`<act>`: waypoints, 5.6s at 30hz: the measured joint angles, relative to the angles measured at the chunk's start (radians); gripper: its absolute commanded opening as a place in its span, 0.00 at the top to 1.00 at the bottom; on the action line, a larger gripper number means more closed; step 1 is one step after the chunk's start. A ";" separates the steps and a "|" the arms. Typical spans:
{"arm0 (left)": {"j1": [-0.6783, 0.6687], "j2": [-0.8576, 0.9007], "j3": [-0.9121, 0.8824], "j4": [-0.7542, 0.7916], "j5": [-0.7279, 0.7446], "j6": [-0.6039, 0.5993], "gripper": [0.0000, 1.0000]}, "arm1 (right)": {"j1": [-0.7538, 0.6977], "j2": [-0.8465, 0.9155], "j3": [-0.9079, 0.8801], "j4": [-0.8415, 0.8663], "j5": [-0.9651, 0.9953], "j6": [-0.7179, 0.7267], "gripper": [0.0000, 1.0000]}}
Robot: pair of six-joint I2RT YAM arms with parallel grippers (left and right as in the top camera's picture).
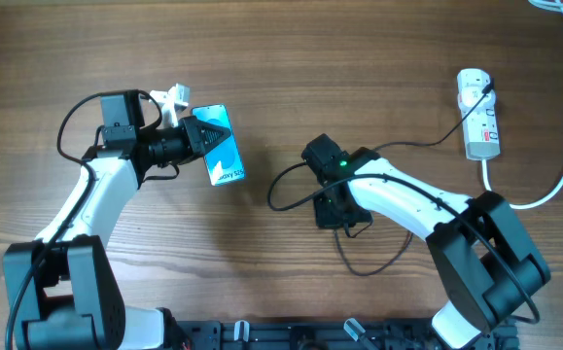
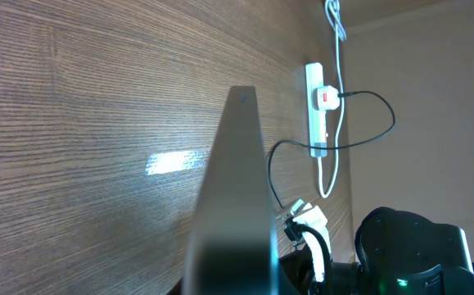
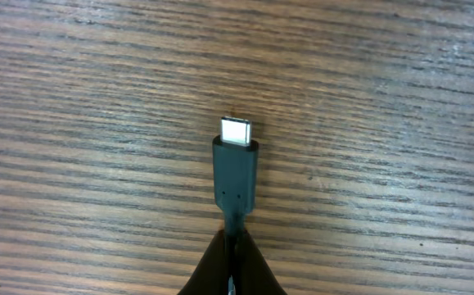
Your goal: Plug charger to phone and switch on socket
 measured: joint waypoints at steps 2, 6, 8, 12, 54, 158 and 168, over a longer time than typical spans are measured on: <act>0.000 0.000 0.000 0.000 0.000 0.000 0.96 | -0.005 0.000 0.000 0.007 -0.016 -0.027 0.96; 0.001 0.000 0.000 -0.019 0.000 0.000 0.96 | -0.022 -0.002 0.000 0.046 -0.126 -0.121 0.95; 0.002 0.000 0.000 -0.014 0.000 0.000 0.96 | -0.022 -0.029 -0.013 0.051 -0.200 -0.183 0.96; 0.002 0.000 0.000 0.017 0.000 -0.019 0.96 | -0.022 -0.184 -0.022 0.109 -0.386 -0.291 0.95; -0.039 0.000 0.000 0.056 0.176 -0.018 0.96 | 0.182 -0.236 -0.111 0.650 -0.438 -0.046 0.96; -0.061 0.000 0.000 0.079 0.204 -0.018 0.96 | 0.156 -0.236 -0.005 0.398 -0.531 -0.098 0.96; -0.061 0.000 0.000 0.079 0.203 -0.018 0.96 | 0.156 -0.236 -0.004 0.399 -0.497 -0.177 0.96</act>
